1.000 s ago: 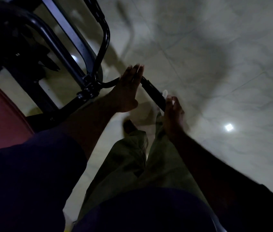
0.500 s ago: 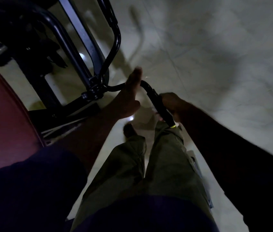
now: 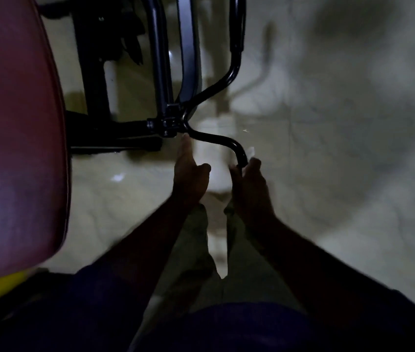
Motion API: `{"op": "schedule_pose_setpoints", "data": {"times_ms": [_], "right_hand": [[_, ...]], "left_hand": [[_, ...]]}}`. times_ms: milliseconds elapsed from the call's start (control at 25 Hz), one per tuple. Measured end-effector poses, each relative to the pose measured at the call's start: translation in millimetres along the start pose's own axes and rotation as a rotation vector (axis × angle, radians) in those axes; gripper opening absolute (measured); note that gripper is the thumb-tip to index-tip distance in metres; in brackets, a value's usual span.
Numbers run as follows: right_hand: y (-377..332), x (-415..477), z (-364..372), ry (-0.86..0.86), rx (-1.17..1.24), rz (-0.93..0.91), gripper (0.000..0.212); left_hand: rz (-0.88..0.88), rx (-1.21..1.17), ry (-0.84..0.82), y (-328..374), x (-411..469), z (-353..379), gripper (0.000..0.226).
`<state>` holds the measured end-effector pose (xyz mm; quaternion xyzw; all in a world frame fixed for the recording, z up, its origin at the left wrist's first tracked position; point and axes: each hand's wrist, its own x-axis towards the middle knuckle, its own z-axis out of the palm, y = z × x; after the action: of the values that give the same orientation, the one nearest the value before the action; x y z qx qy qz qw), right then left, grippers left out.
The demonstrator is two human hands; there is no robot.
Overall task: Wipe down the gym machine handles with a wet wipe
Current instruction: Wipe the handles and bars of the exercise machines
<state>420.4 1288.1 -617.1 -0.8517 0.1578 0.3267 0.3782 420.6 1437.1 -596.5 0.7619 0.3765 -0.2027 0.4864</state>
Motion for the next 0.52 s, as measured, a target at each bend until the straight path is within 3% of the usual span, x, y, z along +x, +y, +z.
{"op": "schedule_pose_setpoints", "data": {"times_ms": [160,320,440,520], "right_hand": [[-35.6,56.0,1.2,0.023,-0.237,-0.198,0.057],[-73.0,94.8,3.1,-0.158,-0.33,-0.158,0.059],[-41.0,47.7,-3.0,-0.068,-0.219,-0.203,0.043],[-20.8,19.0,-10.9,-0.089,-0.088,-0.194,0.046]], "left_hand": [[-0.165,-0.271,0.056,7.1,-20.2,28.0,0.09],[-0.298,-0.578,0.07,4.4,-35.0,46.6,0.075],[-0.301,-0.7,0.057,0.0,-43.3,48.8,0.07],[-0.319,-0.767,0.061,-2.7,-46.7,49.3,0.074]]}}
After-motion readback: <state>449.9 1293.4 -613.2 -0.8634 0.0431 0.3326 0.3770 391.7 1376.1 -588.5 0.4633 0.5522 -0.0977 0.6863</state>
